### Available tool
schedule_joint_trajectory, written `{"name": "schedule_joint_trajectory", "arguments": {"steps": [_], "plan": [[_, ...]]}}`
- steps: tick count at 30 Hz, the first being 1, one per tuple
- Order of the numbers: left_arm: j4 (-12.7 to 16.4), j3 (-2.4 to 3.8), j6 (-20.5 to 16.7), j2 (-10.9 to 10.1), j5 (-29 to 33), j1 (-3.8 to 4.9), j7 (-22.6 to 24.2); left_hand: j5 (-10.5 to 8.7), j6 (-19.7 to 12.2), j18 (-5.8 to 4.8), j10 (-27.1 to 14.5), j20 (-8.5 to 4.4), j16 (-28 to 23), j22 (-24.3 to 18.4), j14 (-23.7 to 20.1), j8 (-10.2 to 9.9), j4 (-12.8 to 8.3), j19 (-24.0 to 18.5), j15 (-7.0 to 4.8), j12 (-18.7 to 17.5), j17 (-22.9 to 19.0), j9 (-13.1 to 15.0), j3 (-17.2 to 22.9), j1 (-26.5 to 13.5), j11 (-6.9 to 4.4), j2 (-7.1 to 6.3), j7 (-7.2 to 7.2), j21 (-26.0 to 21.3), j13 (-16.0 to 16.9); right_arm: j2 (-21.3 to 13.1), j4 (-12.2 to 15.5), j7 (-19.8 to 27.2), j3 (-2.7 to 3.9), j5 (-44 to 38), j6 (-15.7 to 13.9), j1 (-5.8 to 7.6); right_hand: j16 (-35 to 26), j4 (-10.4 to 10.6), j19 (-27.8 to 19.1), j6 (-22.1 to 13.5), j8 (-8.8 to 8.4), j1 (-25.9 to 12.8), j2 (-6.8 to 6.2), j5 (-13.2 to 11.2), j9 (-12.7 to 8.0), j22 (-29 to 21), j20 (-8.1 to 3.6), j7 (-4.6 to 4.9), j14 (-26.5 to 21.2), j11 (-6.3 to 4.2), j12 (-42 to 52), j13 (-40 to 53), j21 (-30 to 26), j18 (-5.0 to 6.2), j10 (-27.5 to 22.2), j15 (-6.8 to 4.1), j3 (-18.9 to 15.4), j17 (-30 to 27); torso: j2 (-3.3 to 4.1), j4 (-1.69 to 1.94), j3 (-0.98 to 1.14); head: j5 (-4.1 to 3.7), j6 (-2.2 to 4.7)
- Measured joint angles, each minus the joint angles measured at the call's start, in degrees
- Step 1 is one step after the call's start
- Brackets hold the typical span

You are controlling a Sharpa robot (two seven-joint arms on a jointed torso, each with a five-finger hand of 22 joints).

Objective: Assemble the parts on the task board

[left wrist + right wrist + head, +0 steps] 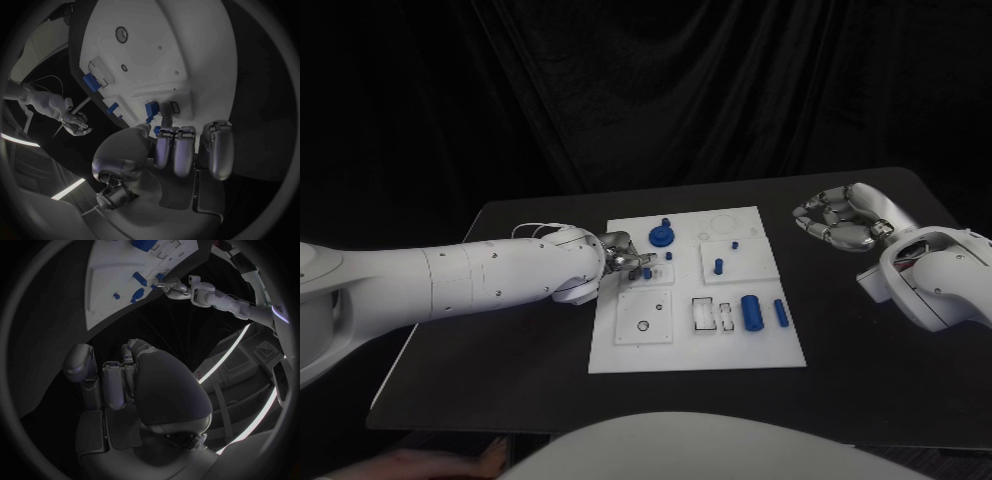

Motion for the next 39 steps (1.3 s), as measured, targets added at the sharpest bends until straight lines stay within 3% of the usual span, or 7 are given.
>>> {"name": "schedule_joint_trajectory", "arguments": {"steps": [9,27,39], "plan": [[1.40,-0.04,-0.49,-1.22,0.01,-0.05,1.20,1.43,-2.03,0.00,0.00,0.00,0.00,0.00,0.00,-0.35,-1.59,0.00,0.00,0.00,-0.01,0.30,0.64,5.47,0.00,-2.84,0.40,0.00,0.00,-0.13,-0.01,-0.04,0.00,0.00,0.05,-0.01,0.00,0.00,0.00,0.00,0.00,0.00,0.00,0.00,0.00,-0.01,0.00,0.00,0.00,0.00,0.00,0.00,0.00,0.00,0.00,0.00,0.00,0.00,0.02,-0.02,-0.01,-0.13,0.00],[3.38,-0.04,-1.03,-2.80,0.01,-0.05,3.91,2.27,-2.44,0.00,0.00,0.00,0.00,0.00,0.00,-1.02,-2.44,0.00,0.00,0.00,-0.02,-0.12,1.99,8.55,0.00,-2.67,0.39,-0.44,0.00,-0.29,0.01,-0.10,0.00,0.00,0.13,-0.19,0.00,0.00,0.01,0.00,0.00,0.00,0.00,0.00,0.01,-0.01,0.01,0.00,0.00,0.21,0.00,0.00,-0.34,0.00,-0.21,0.00,0.00,0.00,-0.01,0.02,0.01,-0.20,0.00],[3.08,-0.05,-0.03,-2.76,0.02,-0.05,3.75,2.27,-2.43,0.00,0.00,0.20,0.00,0.04,0.00,-1.72,-3.80,-0.21,-0.01,0.00,-0.02,-0.65,5.75,12.14,0.00,-3.07,0.39,-0.81,0.00,-0.30,0.00,-0.13,0.00,0.00,0.19,-0.25,0.01,0.00,0.03,0.00,0.00,0.00,0.00,-0.01,0.01,0.03,0.03,0.00,0.00,0.21,0.00,0.00,-0.35,0.00,-0.21,0.00,0.00,0.00,-0.02,0.02,0.01,-0.17,0.00]]}}
